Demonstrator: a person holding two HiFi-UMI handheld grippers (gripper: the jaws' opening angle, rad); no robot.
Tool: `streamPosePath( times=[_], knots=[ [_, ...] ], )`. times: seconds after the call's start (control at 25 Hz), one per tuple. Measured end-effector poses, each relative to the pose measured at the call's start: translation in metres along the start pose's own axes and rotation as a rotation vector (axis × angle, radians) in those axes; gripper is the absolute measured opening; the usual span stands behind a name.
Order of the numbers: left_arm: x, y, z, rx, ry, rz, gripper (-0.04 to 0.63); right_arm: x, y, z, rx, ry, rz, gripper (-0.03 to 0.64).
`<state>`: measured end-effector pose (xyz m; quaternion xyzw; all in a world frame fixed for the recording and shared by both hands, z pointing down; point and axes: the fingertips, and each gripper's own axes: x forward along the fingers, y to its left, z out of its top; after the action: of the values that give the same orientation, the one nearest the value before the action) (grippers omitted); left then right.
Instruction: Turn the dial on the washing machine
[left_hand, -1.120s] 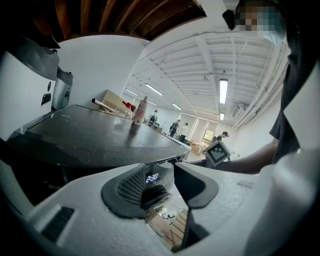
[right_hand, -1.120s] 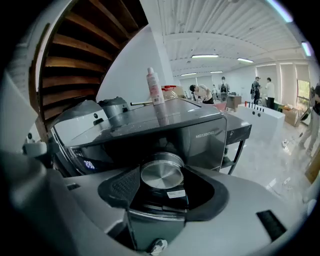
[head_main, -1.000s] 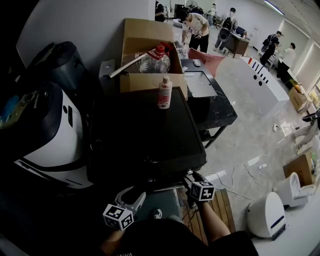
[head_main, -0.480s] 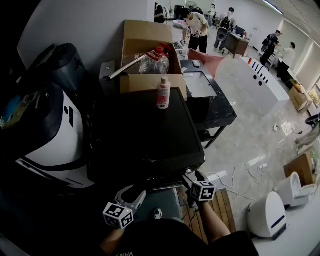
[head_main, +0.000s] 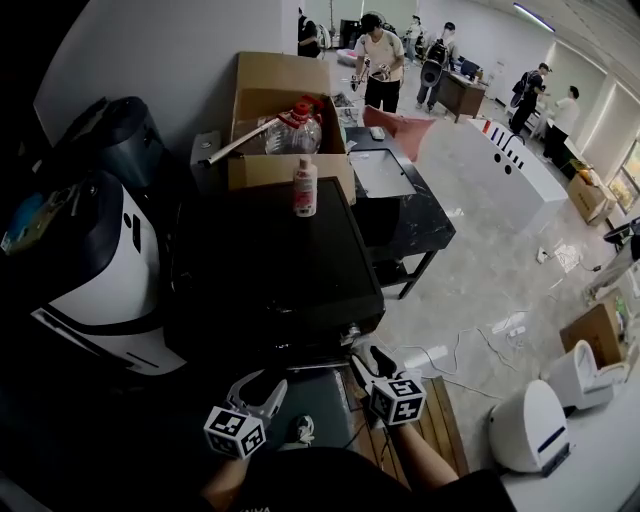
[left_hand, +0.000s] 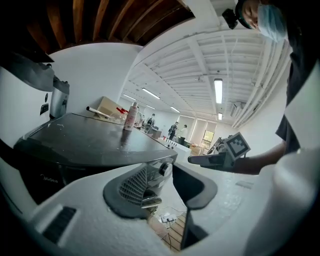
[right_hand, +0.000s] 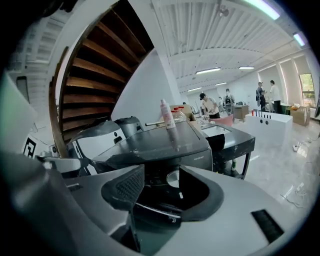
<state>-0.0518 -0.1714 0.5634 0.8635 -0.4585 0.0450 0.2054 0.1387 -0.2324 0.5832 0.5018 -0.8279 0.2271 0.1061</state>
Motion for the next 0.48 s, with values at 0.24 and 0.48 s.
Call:
streamPosePath(
  times=[0.24,0.48],
  knots=[
    [-0.019,-0.043,-0.008,0.018,-0.034,0.011,0.146,-0.066,0.019,0.004,-0.032,-0.067,0.043,0.172],
    [-0.046,-0.088,-0.021,0.032,-0.057,0.034,0.135,-0.129,0.038,-0.010,-0.068,-0.084,0.085,0.112]
  ],
)
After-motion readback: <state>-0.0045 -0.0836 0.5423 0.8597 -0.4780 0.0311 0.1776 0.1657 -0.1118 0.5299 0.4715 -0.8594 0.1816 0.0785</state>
